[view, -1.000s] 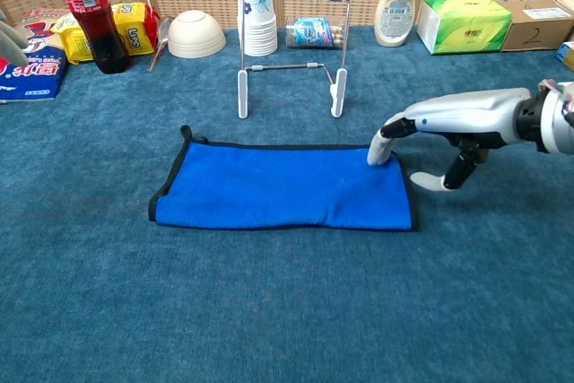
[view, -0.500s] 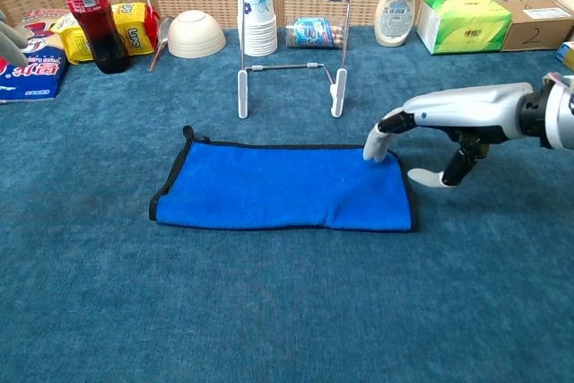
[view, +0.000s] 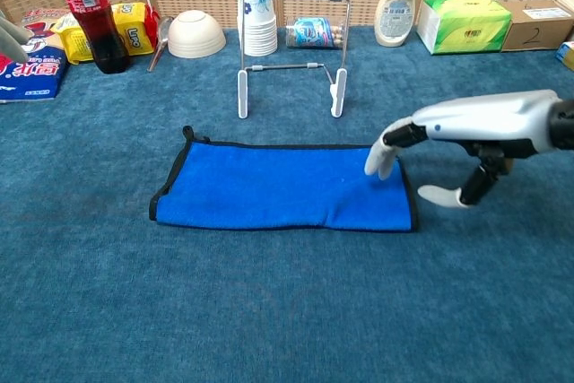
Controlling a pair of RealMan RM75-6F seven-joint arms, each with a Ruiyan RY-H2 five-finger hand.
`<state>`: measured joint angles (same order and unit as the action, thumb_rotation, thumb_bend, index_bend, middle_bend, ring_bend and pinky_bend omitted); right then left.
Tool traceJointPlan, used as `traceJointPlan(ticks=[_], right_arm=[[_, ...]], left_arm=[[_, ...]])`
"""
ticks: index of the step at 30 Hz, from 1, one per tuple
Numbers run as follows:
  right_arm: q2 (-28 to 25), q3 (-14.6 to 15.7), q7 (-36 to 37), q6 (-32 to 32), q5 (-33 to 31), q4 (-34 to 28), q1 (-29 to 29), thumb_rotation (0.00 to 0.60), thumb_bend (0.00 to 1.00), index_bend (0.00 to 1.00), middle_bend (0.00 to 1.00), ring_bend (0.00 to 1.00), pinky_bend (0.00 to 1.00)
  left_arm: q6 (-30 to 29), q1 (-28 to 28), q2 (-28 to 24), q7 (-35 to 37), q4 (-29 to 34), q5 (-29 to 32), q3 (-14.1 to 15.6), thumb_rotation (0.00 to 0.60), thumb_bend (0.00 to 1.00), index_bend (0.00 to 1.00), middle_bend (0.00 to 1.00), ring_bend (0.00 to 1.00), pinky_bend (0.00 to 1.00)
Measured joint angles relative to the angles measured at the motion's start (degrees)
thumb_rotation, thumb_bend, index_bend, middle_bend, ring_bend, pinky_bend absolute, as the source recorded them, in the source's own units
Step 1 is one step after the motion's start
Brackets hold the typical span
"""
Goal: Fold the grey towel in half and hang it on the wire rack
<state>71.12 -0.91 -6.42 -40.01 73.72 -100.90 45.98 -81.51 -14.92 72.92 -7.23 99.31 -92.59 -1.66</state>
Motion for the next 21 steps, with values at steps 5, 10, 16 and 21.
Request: traceJointPlan(ticks=[5, 10, 16, 21], right_arm=[[-0.7, 1.3, -0.7, 0.1, 1.0, -1.2, -0.5, 0.6, 0.52, 0.21, 0.27, 0.04, 0.0], [-0.6, 2.2, -0.8, 0.7, 1.5, -0.7, -0.7, 0.6, 0.52, 0.21, 0.28, 0.04, 0.0], [-0.8, 3.0, -1.8, 1.4, 1.5, 0.3, -0.8, 0.6, 0.52, 0.21, 0.32, 0.06, 0.0], [-1.4, 3.4, -3.0, 0.9, 1.4, 0.0, -1.2, 0.6, 0.52, 0.21, 0.32, 0.07, 0.0]], left_arm=[[-0.1, 0.0, 0.0, 0.2, -0.1, -0.1, 0.0, 0.6, 0.24, 0.31, 0.23, 0.08, 0.0], [-0.3, 0.1, -0.1, 0.3, -0.1, -0.2, -0.1, 0.6, 0.24, 0.31, 0.23, 0.08, 0.0], [-0.3, 0.0, -0.1, 0.3, 0.0, -0.5, -0.1, 0.6, 0.24, 0.31, 0.23, 0.08, 0.0], [-0.3, -0.1, -0.1, 0.2, 0.0, -0.5, -0.2, 0.6, 0.24, 0.31, 0.23, 0.07, 0.0]])
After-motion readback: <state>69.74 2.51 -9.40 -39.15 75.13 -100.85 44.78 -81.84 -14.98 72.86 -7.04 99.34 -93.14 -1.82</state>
